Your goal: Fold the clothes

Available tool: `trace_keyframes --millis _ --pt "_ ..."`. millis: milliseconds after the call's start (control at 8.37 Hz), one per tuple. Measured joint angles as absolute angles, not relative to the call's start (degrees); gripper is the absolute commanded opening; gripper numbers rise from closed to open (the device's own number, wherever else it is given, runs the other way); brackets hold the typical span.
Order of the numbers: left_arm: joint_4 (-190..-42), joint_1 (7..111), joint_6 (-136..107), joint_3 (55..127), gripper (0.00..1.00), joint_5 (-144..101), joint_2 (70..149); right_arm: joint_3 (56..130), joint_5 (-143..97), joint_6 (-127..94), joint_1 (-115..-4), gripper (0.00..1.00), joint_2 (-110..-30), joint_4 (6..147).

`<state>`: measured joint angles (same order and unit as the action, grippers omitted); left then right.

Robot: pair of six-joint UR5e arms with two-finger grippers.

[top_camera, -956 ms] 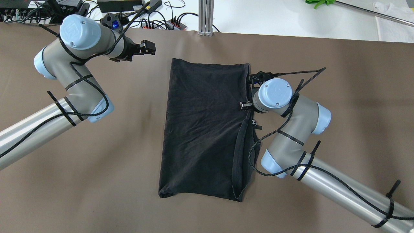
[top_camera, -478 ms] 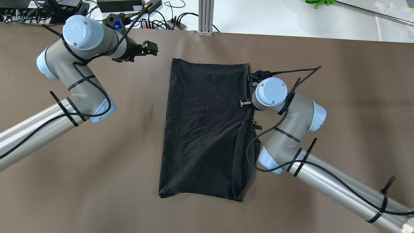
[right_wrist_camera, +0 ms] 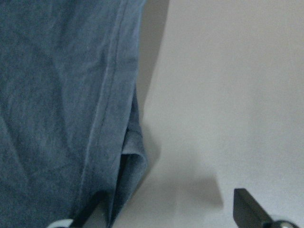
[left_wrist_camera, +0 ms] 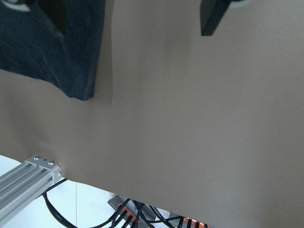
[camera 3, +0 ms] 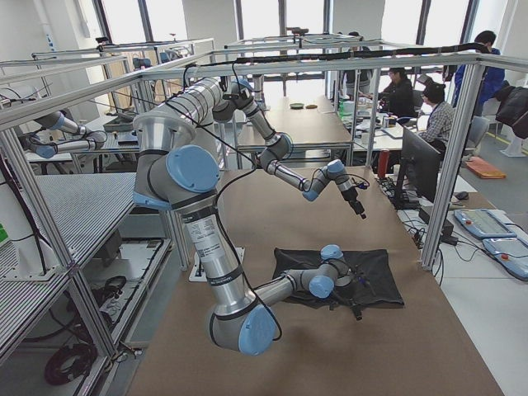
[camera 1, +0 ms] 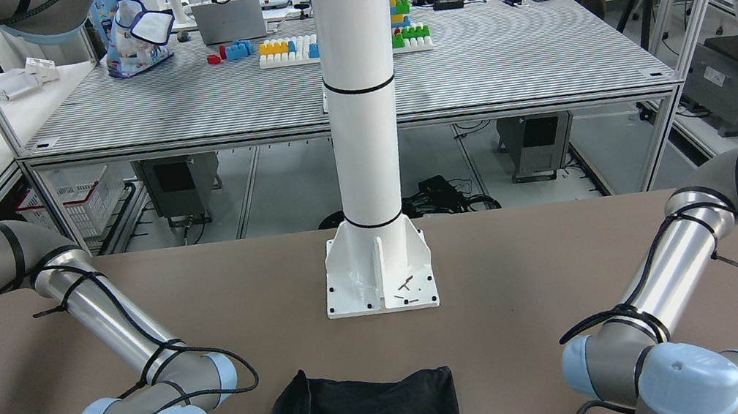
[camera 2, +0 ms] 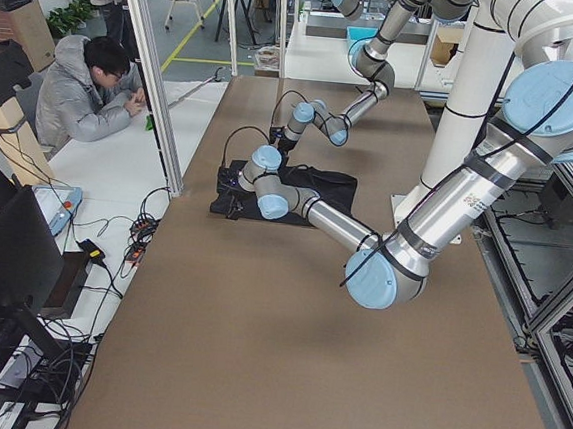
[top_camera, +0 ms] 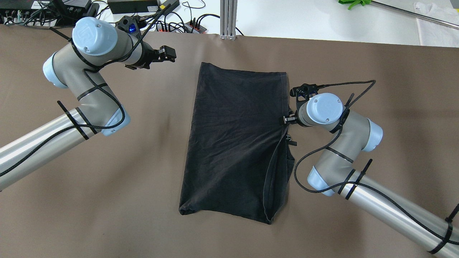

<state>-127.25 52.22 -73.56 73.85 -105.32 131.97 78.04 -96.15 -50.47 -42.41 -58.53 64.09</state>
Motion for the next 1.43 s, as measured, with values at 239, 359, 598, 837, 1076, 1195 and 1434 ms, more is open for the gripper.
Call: trace_keyframes --millis 239,359,598,837,1076,1195,1434 --pt "-127.26 52.23 -73.58 73.77 1.0 -105.36 132.0 81.37 -103.29 -50.52 -45.61 0.94 -58.88 65.29" --pt "-127.26 52.23 -73.57 73.76 1.0 -105.37 132.01 83.49 -106.78 -50.63 -47.16 0.94 -58.87 66.62" --pt "-127.27 52.24 -73.6 73.77 1.0 -105.38 132.06 86.19 -110.3 -53.39 -48.49 0.94 -58.49 67.46" --pt "-127.33 52.29 -73.64 73.82 1.0 -105.38 132.1 87.17 -110.86 -61.79 -47.0 0.94 -57.61 63.75" --pt "-127.35 52.27 -73.69 73.86 1.0 -105.38 132.43 87.24 -110.3 -67.63 -43.12 0.94 -57.35 59.01" --pt "-127.31 52.24 -73.72 73.86 1.0 -105.38 132.7 87.26 -110.15 -68.58 -41.71 0.94 -57.34 58.21" --pt "-127.07 52.22 -73.63 73.74 1.0 -105.38 133.26 87.09 -109.19 -69.24 -39.26 0.94 -57.34 57.61"
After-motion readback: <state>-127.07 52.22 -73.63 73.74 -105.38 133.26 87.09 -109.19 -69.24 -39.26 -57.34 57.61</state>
